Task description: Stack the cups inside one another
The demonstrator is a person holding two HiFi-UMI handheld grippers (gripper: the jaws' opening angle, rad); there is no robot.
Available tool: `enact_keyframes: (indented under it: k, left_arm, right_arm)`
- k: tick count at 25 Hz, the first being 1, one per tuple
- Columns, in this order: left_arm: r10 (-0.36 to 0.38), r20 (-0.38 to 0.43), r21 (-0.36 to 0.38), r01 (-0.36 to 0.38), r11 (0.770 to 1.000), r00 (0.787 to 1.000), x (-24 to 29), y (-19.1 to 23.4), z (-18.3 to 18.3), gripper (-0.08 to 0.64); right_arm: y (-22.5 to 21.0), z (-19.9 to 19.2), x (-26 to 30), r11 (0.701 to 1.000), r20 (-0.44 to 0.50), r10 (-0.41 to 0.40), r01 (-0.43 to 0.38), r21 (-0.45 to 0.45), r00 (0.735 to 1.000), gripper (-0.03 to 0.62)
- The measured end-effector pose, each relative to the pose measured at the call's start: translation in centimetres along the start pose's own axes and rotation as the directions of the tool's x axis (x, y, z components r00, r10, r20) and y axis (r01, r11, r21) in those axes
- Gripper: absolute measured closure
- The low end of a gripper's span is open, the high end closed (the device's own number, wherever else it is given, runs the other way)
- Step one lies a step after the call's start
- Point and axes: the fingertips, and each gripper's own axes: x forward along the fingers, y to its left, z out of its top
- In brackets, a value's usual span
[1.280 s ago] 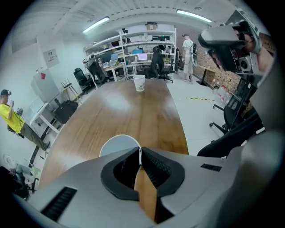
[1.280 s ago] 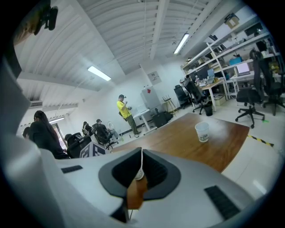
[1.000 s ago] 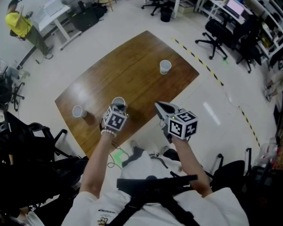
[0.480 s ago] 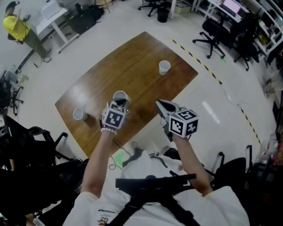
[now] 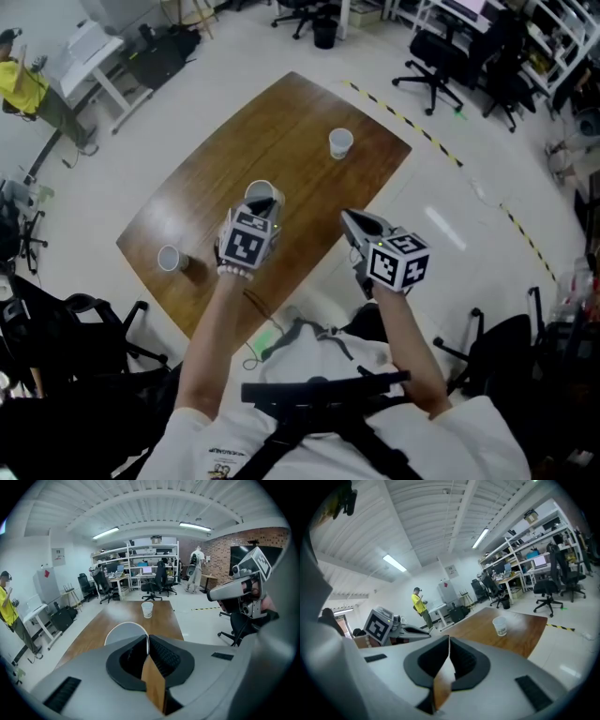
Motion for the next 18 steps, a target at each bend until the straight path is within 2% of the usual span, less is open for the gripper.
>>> enact_keyframes:
  k: [11,18]
  left_arm:
    - [-0.055,0.058,0.077,0.051,0.996,0.997,2.1,-1.5,6.4,0.545]
    - [-0.04,0.078,0.122,0.03,0.992,0.996,5.0,-2.1,11.9,0.545]
  right_arm:
    - [-2.4,-0.1,-1.8,0.997,0.032,-0.062,0.061,0.04,0.998,0.569]
    - [-5.8,2.4,-2.1,0.998,0.057,-0.047,0.044,0.042,0.997,0.569]
